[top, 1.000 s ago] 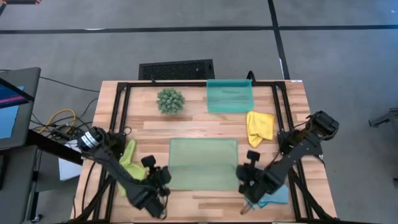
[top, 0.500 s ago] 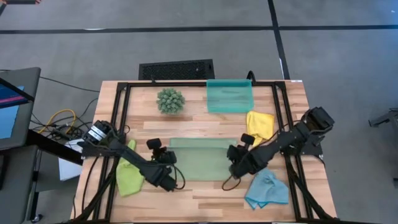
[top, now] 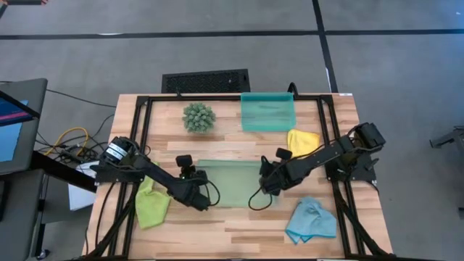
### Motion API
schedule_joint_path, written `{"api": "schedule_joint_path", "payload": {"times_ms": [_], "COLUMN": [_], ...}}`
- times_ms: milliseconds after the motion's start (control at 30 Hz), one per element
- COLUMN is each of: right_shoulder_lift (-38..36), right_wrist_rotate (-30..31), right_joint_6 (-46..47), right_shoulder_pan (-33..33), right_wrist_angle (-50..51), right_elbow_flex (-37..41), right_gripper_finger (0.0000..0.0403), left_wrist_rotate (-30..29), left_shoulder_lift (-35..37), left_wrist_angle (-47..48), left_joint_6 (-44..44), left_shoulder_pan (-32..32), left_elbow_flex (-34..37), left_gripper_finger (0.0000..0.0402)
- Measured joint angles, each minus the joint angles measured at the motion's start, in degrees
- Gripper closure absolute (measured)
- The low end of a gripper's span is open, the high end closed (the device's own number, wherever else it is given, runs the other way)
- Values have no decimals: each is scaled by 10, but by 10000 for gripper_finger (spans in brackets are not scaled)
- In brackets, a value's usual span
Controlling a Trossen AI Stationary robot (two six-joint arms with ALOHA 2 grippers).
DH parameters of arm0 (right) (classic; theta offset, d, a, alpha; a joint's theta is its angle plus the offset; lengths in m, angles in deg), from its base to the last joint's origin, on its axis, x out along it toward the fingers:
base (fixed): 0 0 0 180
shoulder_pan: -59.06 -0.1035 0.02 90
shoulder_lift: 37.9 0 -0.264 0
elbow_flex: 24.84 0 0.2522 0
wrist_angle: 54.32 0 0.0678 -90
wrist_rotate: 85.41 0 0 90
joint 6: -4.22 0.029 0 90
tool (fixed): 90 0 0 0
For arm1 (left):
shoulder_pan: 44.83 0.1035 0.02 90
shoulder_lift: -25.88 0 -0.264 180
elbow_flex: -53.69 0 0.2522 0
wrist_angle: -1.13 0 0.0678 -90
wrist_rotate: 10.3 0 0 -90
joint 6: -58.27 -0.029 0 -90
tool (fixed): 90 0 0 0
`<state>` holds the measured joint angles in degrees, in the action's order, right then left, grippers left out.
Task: Roll microfiber towels into tight, uniform cylinder then place into a basket
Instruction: Roll the dark green microfiber cloth
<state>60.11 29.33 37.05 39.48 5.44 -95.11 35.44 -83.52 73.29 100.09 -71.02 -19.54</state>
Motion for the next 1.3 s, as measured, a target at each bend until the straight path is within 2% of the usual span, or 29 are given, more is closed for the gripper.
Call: {"api": "schedule_joint_path", "payload": {"times_ms": [167, 367, 533, 700, 867, 1100, 1200, 1300], "right_shoulder_lift": [-23, -67, -106, -133, -134, -102, -86, -77], "right_wrist_rotate": [-48, -104, -109, -93, -37, -30, -16, -17], "right_joint_6": [1, 12, 31, 32, 46, 45, 48, 38], "right_shoulder_pan": [-29, -88, -157, -209, -188, -90, -58, -46], "right_wrist_angle": [15, 33, 32, 8, 23, 11, 15, 8], "right_elbow_flex": [-15, -39, -60, -68, -65, 5, 22, 26], "right_gripper_finger": [379, 374, 376, 379, 379, 378, 377, 378], "left_wrist_rotate": [22, 92, 109, 125, 108, 112, 142, 183], "left_shoulder_lift": [0, 0, 0, 0, 1, 0, 0, 1], "left_wrist_angle": [46, 122, 196, 218, 212, 173, 164, 175], "left_joint_6": [-9, 2, 46, 59, 58, 59, 57, 50], "left_shoulder_pan": [-10, -48, -90, -126, -117, -63, -46, -49], "left_elbow_flex": [-45, -130, -209, -269, -263, -185, -168, -185], "left_gripper_finger": [401, 401, 401, 401, 401, 401, 401, 401]}}
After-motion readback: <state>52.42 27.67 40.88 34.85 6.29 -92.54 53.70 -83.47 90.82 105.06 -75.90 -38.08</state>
